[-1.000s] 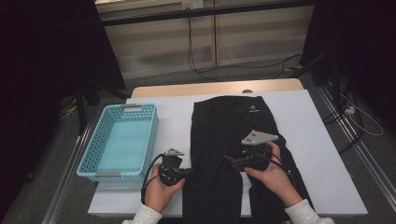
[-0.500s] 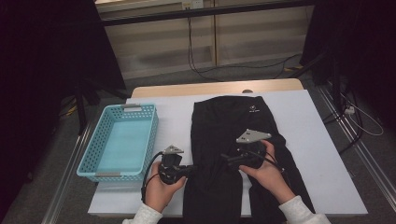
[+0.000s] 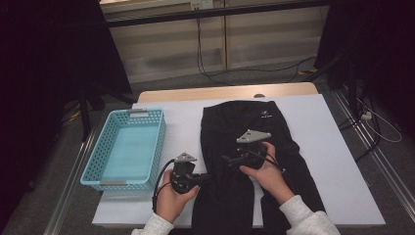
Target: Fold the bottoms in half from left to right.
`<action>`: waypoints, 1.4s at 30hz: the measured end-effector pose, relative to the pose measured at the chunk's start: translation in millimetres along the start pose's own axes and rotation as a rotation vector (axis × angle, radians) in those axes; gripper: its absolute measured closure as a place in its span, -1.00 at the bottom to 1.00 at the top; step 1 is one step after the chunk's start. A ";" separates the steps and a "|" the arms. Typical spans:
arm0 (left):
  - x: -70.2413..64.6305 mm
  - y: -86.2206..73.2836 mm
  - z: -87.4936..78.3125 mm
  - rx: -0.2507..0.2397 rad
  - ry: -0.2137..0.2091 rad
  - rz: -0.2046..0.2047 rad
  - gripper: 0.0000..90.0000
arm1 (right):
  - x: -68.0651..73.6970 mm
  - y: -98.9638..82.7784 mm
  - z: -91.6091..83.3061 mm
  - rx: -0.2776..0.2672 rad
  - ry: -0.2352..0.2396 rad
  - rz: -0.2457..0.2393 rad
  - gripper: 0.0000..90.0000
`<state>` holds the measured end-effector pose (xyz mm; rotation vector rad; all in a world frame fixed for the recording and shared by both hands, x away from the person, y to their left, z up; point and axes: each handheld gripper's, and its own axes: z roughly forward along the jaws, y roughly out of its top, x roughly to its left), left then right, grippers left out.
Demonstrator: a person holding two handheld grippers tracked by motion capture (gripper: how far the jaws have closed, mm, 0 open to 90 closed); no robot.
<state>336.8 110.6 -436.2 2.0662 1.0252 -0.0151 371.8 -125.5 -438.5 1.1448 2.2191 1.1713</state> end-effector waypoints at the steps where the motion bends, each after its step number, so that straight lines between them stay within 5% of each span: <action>1: 0.0 0.0 0.0 0.000 0.000 0.000 0.98 | 0.0 0.0 0.0 0.000 0.000 0.000 -0.73; 11: 0.2 0.8 -2.4 -0.020 -0.008 0.007 0.98 | 3.4 11.2 25.7 0.026 0.004 0.002 -0.69; 19: -0.9 -0.4 -0.9 -0.022 0.002 0.013 0.98 | 17.1 23.4 49.2 0.029 0.065 0.010 -0.63; 23: 1.1 -1.4 -0.2 -0.022 0.002 0.003 0.98 | 27.1 28.0 66.9 0.069 0.089 -0.028 -0.47; 24: 2.4 -1.7 -0.1 -0.019 -0.004 -0.004 0.98 | 32.6 28.7 73.7 0.070 0.082 -0.066 -0.21; 27: 3.2 -2.5 0.7 -0.021 0.003 -0.005 0.98 | 37.4 27.6 80.2 0.110 0.064 -0.111 -0.04; 28: 2.7 -2.3 0.6 -0.022 0.002 0.000 0.98 | 38.9 25.4 85.0 0.134 0.061 -0.128 0.27; 29: 2.7 -2.3 0.6 -0.022 0.002 0.000 0.98 | 38.9 25.4 85.0 0.134 0.061 -0.128 0.27; 30: 2.0 -1.8 0.4 -0.030 0.000 -0.002 0.98 | 34.9 25.7 85.2 0.130 0.063 -0.108 0.64; 32: 1.5 -0.9 -0.5 -0.036 -0.005 0.000 0.98 | 29.7 26.4 83.2 0.136 0.063 -0.097 0.95; 42: -5.4 2.3 4.0 -0.051 -0.018 0.024 0.98 | -4.6 26.1 39.2 0.030 0.056 -0.006 1.00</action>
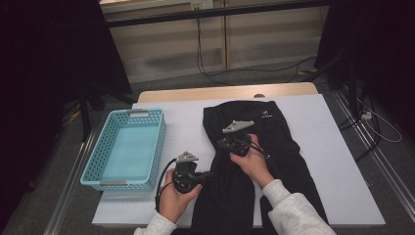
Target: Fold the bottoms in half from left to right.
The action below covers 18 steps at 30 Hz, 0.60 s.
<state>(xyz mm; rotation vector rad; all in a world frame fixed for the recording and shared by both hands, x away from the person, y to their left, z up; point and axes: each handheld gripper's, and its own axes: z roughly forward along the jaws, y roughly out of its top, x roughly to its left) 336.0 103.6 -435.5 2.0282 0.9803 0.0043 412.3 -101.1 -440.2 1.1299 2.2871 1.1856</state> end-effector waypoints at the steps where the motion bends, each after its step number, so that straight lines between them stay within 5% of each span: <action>1: -1.4 0.0 1.7 0.002 -0.002 0.007 0.98 | -2.9 -1.3 -4.9 -0.008 -0.003 0.006 1.00; 2: -2.8 0.2 3.5 0.004 -0.010 0.012 0.98 | -8.1 -5.1 -14.9 -0.026 0.000 0.036 1.00; 8: -4.9 -1.0 9.9 0.013 -0.008 0.023 0.97 | -16.8 -15.4 -29.4 -0.023 -0.013 0.040 1.00; 18: -5.7 -2.9 13.4 0.037 -0.005 0.042 0.98 | -16.6 -31.6 -24.1 0.026 -0.019 0.018 0.96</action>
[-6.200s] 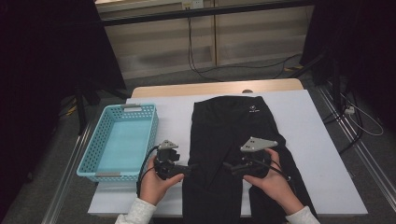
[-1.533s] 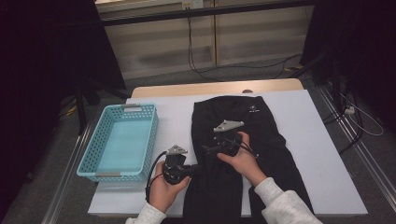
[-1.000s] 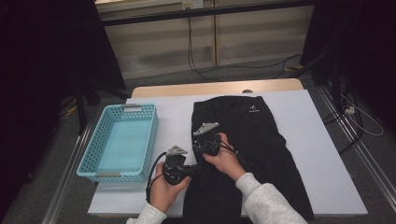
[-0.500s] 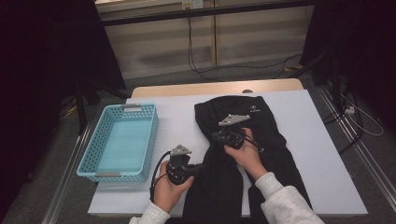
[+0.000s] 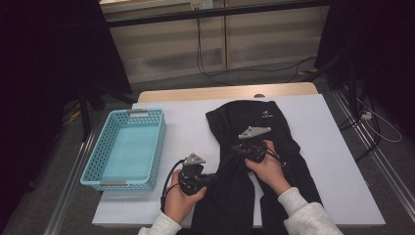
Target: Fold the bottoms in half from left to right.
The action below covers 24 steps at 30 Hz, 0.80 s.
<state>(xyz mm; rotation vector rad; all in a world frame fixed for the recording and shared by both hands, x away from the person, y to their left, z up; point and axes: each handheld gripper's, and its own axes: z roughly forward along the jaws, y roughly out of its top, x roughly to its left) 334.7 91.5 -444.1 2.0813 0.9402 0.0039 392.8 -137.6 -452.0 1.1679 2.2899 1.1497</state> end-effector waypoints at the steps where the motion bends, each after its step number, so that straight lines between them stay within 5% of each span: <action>1: 0.0 0.0 0.0 0.000 0.000 0.000 0.98 | 0.0 0.0 0.0 0.000 0.000 0.000 0.96; 4: -0.5 -1.6 3.8 0.001 0.002 -0.009 0.98 | 1.3 2.9 6.2 -0.002 -0.012 -0.015 0.82; 10: -1.2 -0.9 3.7 0.003 -0.006 -0.004 0.98 | 12.4 22.6 32.2 -0.015 -0.031 -0.086 0.23; 14: 0.2 -1.9 3.5 -0.007 -0.001 -0.012 0.98 | 19.6 33.8 48.1 -0.021 -0.043 -0.129 0.06; 19: 0.6 -1.4 1.8 -0.009 -0.001 -0.011 0.98 | 22.6 38.9 65.8 0.047 -0.089 -0.147 0.13; 22: 0.2 -1.3 0.7 -0.017 0.001 -0.013 0.98 | 19.1 37.0 72.1 0.069 -0.107 -0.113 0.42; 24: 0.5 -1.1 -0.4 -0.019 0.000 -0.015 0.98 | 15.8 36.8 71.1 0.058 -0.095 -0.088 0.83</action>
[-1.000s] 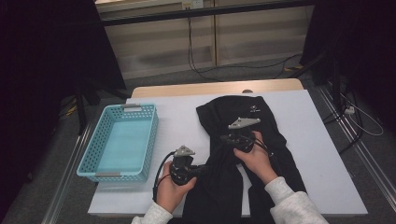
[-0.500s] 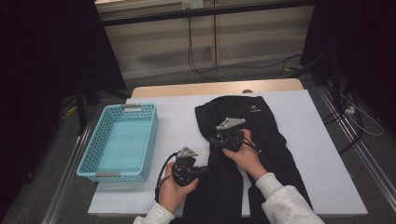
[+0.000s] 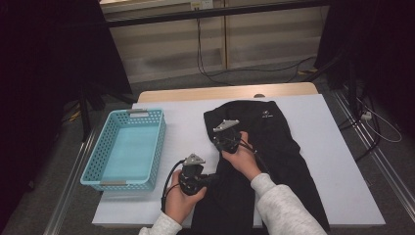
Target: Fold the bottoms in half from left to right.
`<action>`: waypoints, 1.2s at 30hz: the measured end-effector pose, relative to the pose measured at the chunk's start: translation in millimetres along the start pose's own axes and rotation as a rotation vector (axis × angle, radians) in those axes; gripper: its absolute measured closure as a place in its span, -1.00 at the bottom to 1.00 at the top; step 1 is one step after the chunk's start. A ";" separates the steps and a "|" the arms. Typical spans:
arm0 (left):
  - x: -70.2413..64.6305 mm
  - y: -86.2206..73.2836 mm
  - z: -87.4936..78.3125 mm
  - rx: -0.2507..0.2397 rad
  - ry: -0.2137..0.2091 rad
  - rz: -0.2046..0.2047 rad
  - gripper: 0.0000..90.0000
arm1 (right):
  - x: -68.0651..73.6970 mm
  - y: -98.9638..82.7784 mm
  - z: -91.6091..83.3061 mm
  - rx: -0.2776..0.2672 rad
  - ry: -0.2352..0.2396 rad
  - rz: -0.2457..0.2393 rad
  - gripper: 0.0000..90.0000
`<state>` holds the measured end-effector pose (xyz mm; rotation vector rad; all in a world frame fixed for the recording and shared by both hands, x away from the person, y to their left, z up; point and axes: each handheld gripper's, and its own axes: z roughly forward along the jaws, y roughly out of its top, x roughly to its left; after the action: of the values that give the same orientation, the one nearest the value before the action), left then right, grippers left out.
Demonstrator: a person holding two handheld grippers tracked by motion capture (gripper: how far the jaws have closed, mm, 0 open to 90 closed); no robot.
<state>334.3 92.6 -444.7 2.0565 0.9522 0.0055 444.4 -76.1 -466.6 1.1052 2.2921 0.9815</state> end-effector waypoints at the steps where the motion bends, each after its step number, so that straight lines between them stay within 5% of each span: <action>1: -0.2 0.1 -0.4 -0.004 -0.002 -0.002 0.98 | -2.6 0.1 -1.8 -0.009 0.012 0.011 0.92; 10: -10.4 11.9 -1.7 -0.042 -0.034 0.009 0.99 | -25.0 14.0 -40.5 -0.133 0.050 0.087 0.98; 18: -24.6 23.2 3.2 -0.064 -0.075 0.027 0.99 | -44.2 12.7 -63.9 -0.165 0.024 0.123 0.98; 25: -27.2 19.5 11.4 -0.041 -0.080 0.034 0.99 | -53.0 -10.9 -68.0 -0.082 0.019 0.060 0.98; 36: -19.6 13.8 19.9 -0.007 -0.061 0.022 0.99 | -59.8 -41.7 -60.8 -0.026 0.010 0.084 0.90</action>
<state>335.5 61.6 -441.5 2.0496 0.8907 -0.0415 421.6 -167.3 -453.4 1.1965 2.2501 1.0480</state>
